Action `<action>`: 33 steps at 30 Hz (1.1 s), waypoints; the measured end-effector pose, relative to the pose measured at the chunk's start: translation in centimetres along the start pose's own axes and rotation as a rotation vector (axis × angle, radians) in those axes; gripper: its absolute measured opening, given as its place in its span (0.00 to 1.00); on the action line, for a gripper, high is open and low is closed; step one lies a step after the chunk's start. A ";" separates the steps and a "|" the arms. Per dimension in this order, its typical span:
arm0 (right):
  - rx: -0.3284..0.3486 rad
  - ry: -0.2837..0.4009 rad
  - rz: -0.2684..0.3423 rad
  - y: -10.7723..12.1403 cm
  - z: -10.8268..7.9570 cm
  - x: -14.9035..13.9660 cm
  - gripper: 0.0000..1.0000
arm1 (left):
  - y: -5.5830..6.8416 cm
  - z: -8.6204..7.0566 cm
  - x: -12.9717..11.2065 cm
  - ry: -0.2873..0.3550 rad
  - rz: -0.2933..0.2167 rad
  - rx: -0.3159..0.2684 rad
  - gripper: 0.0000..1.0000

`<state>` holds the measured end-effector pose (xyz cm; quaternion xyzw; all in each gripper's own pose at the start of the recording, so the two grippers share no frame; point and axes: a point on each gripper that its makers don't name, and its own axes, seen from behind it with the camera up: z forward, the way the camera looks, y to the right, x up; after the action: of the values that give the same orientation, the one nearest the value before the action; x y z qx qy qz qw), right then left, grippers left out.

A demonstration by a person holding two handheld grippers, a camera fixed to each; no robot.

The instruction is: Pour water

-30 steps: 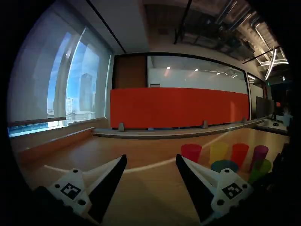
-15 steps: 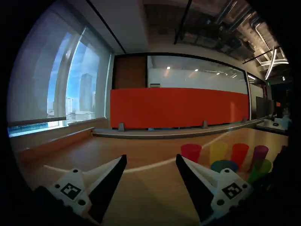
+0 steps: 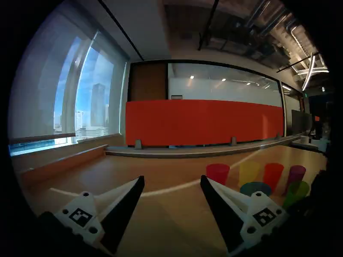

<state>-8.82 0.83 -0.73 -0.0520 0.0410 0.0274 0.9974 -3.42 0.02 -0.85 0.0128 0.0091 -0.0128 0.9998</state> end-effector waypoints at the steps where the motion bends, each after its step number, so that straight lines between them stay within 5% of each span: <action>1: -0.003 -0.001 0.002 0.1 0.0 -0.1 0.99 | 0.0 0.0 0.0 0.000 0.000 0.000 0.97; 33: -0.017 -0.033 -0.051 -0.2 0.3 -0.9 0.99 | -0.1 0.0 0.0 0.000 0.000 0.000 0.97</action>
<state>-9.70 0.59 -0.38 -0.0612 0.0228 0.0029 0.9979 -3.46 -0.04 -0.89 0.0129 0.0091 -0.0130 0.9998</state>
